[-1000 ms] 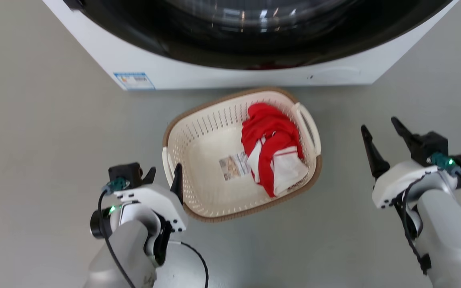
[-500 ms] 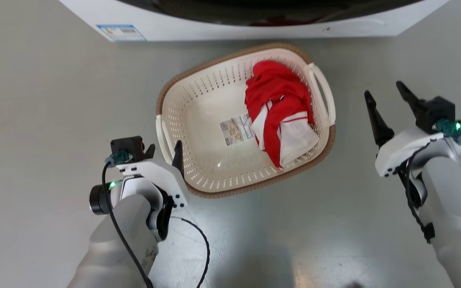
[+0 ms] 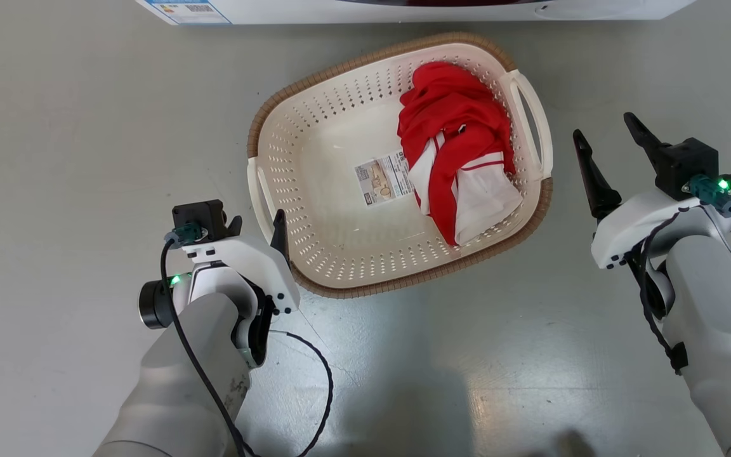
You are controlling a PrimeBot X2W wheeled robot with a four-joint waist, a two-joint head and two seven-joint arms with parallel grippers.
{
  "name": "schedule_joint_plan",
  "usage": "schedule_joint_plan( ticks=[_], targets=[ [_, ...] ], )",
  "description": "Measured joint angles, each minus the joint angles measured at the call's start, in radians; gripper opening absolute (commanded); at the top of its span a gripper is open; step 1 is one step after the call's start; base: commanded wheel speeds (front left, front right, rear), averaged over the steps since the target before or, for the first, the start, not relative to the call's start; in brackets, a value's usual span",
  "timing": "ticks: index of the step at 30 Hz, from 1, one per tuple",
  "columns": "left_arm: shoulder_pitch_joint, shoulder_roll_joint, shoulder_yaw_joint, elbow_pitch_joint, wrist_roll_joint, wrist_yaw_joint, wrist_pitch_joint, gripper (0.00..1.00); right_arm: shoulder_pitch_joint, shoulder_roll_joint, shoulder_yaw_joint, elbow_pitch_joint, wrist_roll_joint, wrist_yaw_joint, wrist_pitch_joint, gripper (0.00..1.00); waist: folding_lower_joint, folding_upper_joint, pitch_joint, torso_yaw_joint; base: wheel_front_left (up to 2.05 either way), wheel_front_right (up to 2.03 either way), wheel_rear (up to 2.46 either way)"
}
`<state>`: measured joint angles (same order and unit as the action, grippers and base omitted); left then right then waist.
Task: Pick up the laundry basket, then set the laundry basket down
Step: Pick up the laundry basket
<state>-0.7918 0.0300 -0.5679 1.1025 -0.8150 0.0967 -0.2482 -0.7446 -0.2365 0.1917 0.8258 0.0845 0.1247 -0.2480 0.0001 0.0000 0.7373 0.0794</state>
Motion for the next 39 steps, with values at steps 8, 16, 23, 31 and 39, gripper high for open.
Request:
schedule_joint_plan(
  ticks=[8,16,23,31,39],
  targets=[
    [-0.024,0.0,-0.016,0.003,-0.006,0.006,-0.004,1.0,-0.022,0.0,0.001,-0.015,0.0,0.0,-0.002,1.0,0.0,0.0,0.029,-0.006,0.0,0.0,0.0],
    [-0.041,-0.001,-0.023,0.018,-0.014,0.01,-0.004,1.0,-0.021,-0.005,-0.002,-0.021,0.0,0.0,-0.003,1.0,0.0,0.0,0.053,-0.01,0.0,0.0,0.0],
    [-0.06,-0.001,-0.031,0.011,-0.023,0.01,-0.004,1.0,-0.022,-0.001,0.0,-0.013,0.0,0.0,-0.003,1.0,0.0,0.0,0.076,0.001,0.0,0.0,0.0],
    [-0.061,-0.001,-0.037,-0.001,-0.038,0.018,-0.004,1.0,-0.023,0.017,0.002,-0.01,0.0,0.0,-0.003,1.0,0.0,0.0,0.087,0.008,0.0,0.0,0.0],
    [-0.061,-0.002,-0.037,-0.001,-0.038,0.024,-0.004,1.0,-0.04,0.019,0.005,-0.007,0.0,0.0,-0.003,1.0,0.0,0.0,0.089,0.007,0.0,0.0,0.0]
  ],
)
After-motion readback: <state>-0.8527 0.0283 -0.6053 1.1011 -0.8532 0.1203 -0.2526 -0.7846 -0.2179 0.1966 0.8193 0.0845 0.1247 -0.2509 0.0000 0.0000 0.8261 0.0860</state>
